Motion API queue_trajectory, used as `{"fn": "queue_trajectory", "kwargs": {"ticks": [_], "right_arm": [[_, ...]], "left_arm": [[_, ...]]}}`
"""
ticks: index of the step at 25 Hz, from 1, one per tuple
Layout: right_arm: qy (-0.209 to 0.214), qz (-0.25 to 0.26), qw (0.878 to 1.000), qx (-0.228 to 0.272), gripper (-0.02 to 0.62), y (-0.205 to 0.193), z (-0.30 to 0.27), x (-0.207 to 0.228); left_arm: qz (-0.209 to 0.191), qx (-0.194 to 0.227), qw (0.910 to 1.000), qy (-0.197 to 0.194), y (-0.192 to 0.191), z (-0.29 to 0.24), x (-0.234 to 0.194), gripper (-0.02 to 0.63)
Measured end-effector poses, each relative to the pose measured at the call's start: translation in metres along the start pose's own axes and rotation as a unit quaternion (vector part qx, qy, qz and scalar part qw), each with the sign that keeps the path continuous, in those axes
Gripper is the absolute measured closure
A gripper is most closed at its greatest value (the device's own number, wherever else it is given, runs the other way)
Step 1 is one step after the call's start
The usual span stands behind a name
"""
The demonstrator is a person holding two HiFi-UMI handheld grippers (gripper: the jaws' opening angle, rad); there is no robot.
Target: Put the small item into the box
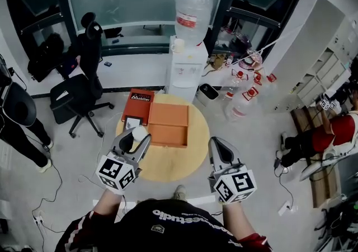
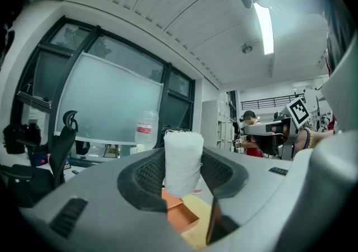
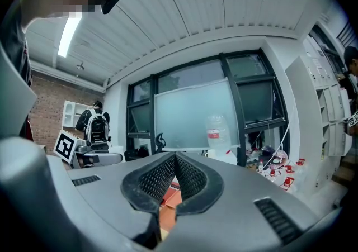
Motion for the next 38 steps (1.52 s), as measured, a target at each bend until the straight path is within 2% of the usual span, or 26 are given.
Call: {"fn": "queue_trajectory", "kwargs": {"ticks": [6,14,24,32,38], "right_arm": [[-0.018,-0.004,1.0,-0.013,0.569,-0.011,0.0,0.027],[-0.037,-0.01,0.999,-0.017,0.569,-0.021,-0.002,0.05],[-0.047,-0.019,0.998,-0.023,0.569,-0.032,-0.002,0.065],[-0.047,-0.026,0.998,-0.021,0.569,-0.04,-0.005,0.071],[-0.043,-0.032,0.998,-0.029,0.569,-0.054,0.0,0.074]], "left_arm": [[-0.049,-0.019,0.9986,-0.006,-0.004,-0.021,0.008,0.42],[-0.084,-0.043,0.9954,-0.012,-0.012,-0.052,0.009,0.42],[-0.077,-0.079,0.9935,-0.03,-0.037,-0.085,0.018,0.42],[-0.052,-0.104,0.9929,-0.023,-0.067,-0.103,0.013,0.42],[-0.041,-0.142,0.9886,-0.026,-0.099,-0.121,0.012,0.42]]}}
Point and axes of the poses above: the fingertips, and each gripper's own axes: z backward along the fingers, x to its right, y out of its top, the point moved 5 cm from there along z, backward along the fingers, and after that the axes turned 13 degrees about z, right-handed, at the moved point
